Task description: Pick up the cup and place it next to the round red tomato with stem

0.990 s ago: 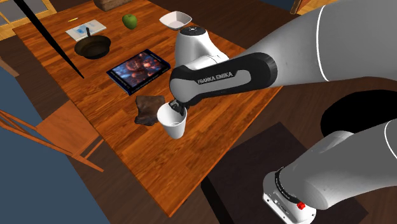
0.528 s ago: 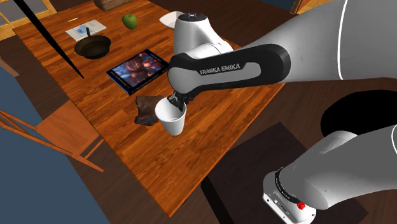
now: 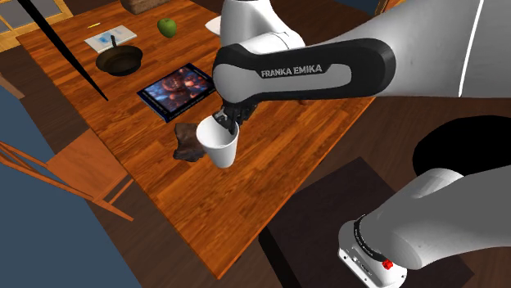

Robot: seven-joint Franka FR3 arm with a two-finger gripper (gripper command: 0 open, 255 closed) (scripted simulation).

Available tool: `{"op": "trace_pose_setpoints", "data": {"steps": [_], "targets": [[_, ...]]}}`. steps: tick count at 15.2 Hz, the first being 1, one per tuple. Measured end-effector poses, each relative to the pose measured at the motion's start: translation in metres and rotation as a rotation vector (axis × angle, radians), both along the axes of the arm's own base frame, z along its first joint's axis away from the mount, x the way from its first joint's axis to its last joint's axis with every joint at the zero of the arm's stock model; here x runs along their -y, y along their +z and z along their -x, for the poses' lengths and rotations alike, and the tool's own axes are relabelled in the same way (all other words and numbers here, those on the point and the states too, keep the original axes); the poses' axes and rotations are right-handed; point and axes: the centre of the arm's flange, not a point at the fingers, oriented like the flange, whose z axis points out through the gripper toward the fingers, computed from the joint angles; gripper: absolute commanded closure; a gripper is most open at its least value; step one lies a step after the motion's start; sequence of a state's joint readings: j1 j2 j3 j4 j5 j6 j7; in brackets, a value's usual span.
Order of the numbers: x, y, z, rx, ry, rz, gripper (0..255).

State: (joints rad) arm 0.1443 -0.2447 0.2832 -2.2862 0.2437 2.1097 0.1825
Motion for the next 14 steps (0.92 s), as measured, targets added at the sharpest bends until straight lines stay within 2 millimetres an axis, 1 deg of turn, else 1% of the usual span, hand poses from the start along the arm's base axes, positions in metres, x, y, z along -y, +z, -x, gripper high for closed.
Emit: {"op": "trace_pose_setpoints", "data": {"steps": [14], "targets": [[0.0, 0.075, 0.0, 0.0, 0.0, 0.0, 255]]}}
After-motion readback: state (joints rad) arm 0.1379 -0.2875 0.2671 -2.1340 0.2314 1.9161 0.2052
